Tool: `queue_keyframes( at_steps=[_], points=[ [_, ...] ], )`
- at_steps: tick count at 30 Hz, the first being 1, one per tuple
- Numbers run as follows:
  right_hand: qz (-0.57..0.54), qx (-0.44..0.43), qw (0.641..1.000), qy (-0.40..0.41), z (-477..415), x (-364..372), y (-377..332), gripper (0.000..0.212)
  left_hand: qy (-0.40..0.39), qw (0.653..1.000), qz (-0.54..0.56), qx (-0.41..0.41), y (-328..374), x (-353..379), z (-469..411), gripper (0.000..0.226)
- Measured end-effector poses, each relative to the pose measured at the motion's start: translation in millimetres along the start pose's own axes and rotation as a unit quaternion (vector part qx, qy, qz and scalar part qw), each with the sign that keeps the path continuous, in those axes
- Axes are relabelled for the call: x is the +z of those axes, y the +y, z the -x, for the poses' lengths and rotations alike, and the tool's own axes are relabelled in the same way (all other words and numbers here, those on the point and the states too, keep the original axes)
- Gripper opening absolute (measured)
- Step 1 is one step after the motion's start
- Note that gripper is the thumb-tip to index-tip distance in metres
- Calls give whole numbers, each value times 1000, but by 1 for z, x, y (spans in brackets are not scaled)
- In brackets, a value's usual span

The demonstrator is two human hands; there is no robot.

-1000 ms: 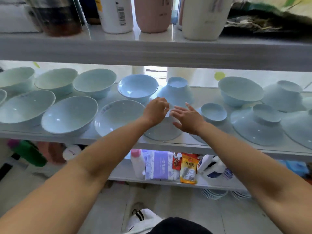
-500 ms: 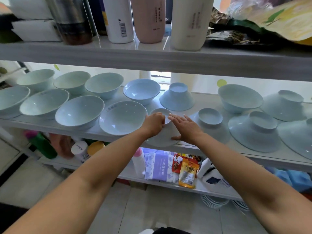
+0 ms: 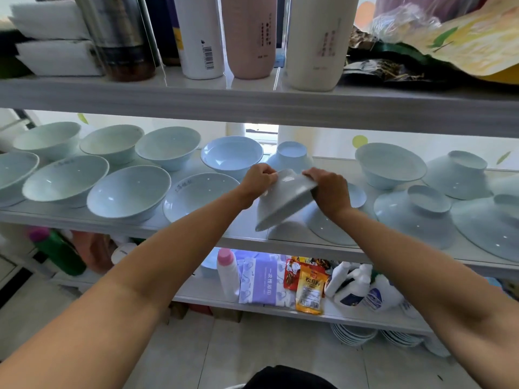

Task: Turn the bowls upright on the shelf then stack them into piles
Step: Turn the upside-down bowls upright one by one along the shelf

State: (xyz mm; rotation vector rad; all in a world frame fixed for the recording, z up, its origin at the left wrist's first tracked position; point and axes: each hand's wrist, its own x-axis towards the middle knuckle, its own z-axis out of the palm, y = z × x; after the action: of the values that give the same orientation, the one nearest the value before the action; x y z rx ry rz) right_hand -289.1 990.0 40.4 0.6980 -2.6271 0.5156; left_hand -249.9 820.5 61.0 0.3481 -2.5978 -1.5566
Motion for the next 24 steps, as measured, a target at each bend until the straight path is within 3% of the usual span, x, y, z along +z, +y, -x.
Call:
queue_keyframes(
  at_steps=[3,5,7,9,13,15,18,24],
  points=[
    [-49,105,993,-11,-20,-12,-10,33,-47,996,74,-27,-2,-10,-1,31],
    [-86,148,984,-46,-25,-12,-9,35,-81,977,185,-71,-6,-21,0,55],
    [-84,170,978,-92,-23,-7,-8,34,-100,970,204,-89,-15,-30,-3,72],
    [-81,189,972,-115,-20,1,-9,34,-89,983,139,-74,-18,-31,-7,70],
    [-79,248,953,-156,-19,18,-12,36,-65,998,3,0,-26,-25,-11,29],
    [-81,277,942,-173,-21,24,-10,36,-85,996,-17,12,-32,-25,-14,25],
    [-78,296,937,-167,-25,28,-8,35,-105,993,-49,-6,-38,-22,-19,44],
    [-66,294,943,-142,-34,35,-8,25,-111,970,-215,8,-47,-10,-32,73]
  ],
)
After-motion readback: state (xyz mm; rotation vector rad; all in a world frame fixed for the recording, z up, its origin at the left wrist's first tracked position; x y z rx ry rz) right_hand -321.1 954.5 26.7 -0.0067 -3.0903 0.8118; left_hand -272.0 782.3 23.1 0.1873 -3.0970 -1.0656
